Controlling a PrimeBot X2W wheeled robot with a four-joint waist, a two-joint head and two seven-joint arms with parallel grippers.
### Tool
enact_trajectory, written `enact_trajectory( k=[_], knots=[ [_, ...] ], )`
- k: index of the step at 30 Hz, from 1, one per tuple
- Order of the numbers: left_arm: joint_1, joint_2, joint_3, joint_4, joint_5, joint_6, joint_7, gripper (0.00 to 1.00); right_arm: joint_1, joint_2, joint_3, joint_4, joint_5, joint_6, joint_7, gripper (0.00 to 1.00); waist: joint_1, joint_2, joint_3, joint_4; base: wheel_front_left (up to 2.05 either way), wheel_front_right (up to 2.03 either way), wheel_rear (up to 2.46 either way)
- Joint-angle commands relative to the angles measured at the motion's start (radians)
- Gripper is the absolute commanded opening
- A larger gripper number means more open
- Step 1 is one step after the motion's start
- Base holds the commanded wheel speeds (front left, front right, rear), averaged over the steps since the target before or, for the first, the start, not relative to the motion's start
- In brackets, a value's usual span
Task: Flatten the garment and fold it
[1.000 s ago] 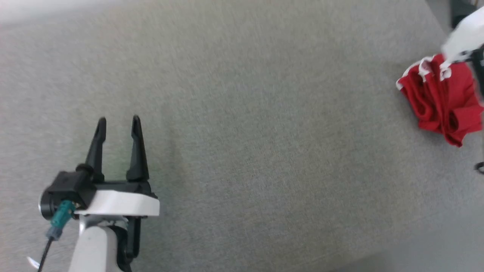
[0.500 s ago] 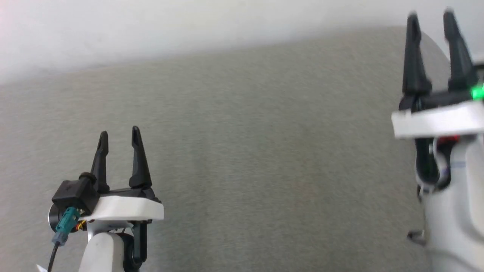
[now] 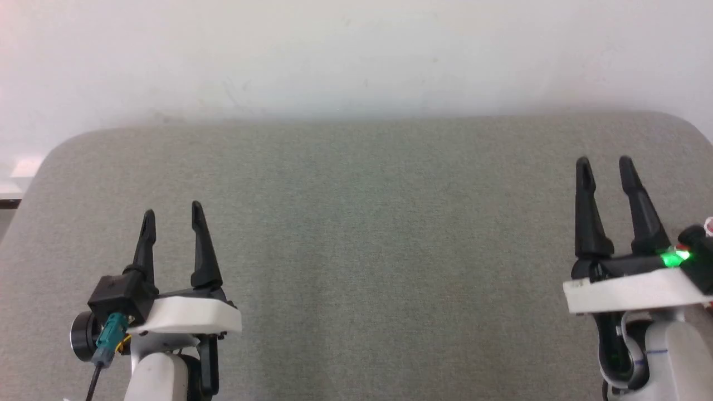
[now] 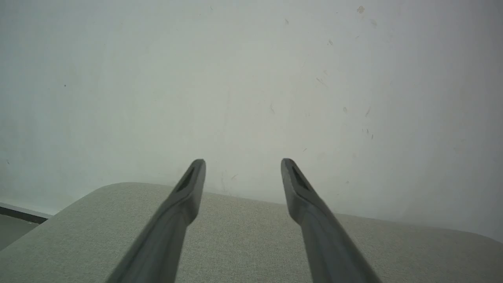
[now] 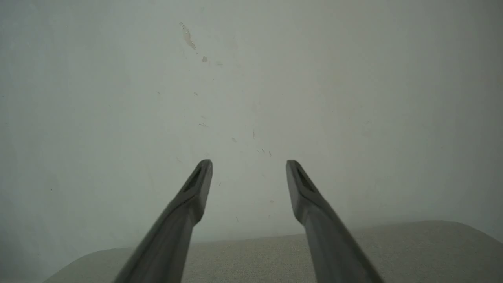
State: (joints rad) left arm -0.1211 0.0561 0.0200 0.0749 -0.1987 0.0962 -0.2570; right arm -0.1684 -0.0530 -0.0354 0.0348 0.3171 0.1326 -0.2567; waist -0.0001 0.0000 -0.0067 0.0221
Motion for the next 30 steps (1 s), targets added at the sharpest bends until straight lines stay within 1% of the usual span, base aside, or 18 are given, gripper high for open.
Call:
enact_trajectory(
  k=[1,7,13,23,30],
  knots=[
    [0.012,-0.004,0.000,0.003,0.009,0.006,-0.005,1.00,0.017,0.003,-0.002,-0.008,-0.001,-0.002,-0.005,1.00,0.0001,0.0000,-0.022,0.022,0.00,0.00,0.00],
    [0.029,-0.005,-0.018,0.035,0.015,0.008,-0.005,1.00,0.097,0.003,-0.002,-0.004,-0.019,-0.002,-0.005,1.00,0.0001,0.0000,-0.029,0.032,0.00,0.00,0.00],
    [0.042,-0.005,-0.046,0.076,0.017,0.010,-0.005,1.00,0.153,0.003,0.000,0.031,-0.031,-0.002,-0.005,1.00,0.0001,0.0000,-0.037,0.038,0.00,0.00,0.00],
    [0.067,-0.006,-0.073,0.148,-0.004,0.001,-0.005,1.00,0.191,0.003,-0.004,0.100,-0.045,-0.002,-0.005,1.00,0.0001,0.0000,-0.042,0.039,0.00,0.00,0.00],
    [0.069,-0.006,-0.093,0.178,-0.019,-0.002,-0.005,1.00,0.188,0.003,-0.003,0.134,-0.046,-0.002,-0.005,1.00,0.0001,0.0000,-0.039,0.038,0.00,0.00,0.00]
  ],
)
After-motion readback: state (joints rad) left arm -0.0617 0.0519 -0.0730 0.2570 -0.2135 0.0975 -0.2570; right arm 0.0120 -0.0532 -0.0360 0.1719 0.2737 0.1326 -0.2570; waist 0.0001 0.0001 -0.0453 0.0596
